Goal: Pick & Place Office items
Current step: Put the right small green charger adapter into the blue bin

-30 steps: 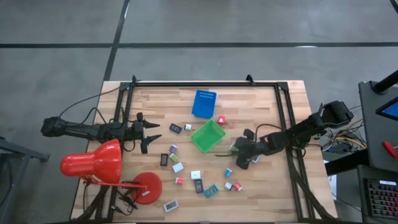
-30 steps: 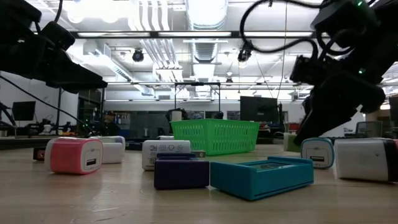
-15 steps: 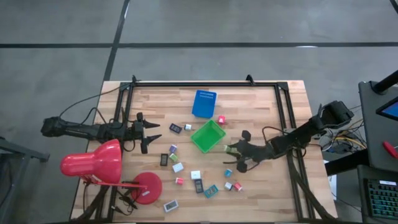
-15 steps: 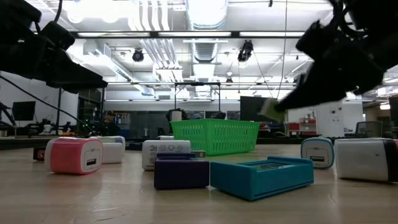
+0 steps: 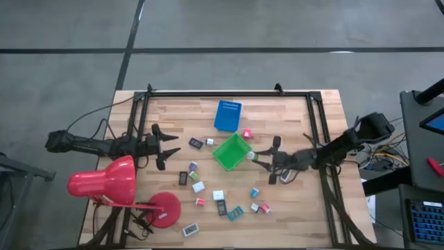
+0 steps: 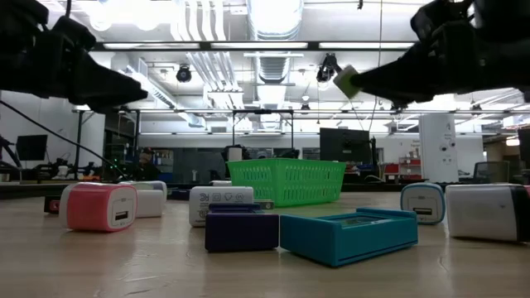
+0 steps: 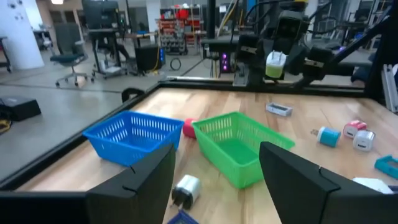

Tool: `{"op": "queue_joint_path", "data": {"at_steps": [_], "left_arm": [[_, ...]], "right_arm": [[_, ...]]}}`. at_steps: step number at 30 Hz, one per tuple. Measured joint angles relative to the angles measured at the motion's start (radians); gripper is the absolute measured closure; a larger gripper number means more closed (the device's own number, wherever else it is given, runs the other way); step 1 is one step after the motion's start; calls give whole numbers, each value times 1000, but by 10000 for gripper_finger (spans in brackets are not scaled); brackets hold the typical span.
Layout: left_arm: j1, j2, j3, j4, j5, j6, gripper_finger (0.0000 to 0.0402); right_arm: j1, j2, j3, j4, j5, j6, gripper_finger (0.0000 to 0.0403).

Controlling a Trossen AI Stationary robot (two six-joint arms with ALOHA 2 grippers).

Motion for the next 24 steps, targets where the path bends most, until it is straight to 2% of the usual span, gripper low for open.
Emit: {"op": "queue_joint_path", "data": {"at_steps": [7,13,17,20,24], "left_arm": [[0,0,0,58,0,29,163],[0,0,0,157,1,66,163],[0,1,0,261,3,98,163],[0,3,0,311,3,127,163],[2,20,0,342,3,152,163]], "right_arm": [[-154,-1,78,8,-267,-77,286],[-297,-1,130,9,-454,-95,286],[-377,-1,134,49,-545,-92,286],[-425,5,131,76,-573,-69,286],[-473,97,148,138,-609,-38,286]]}}
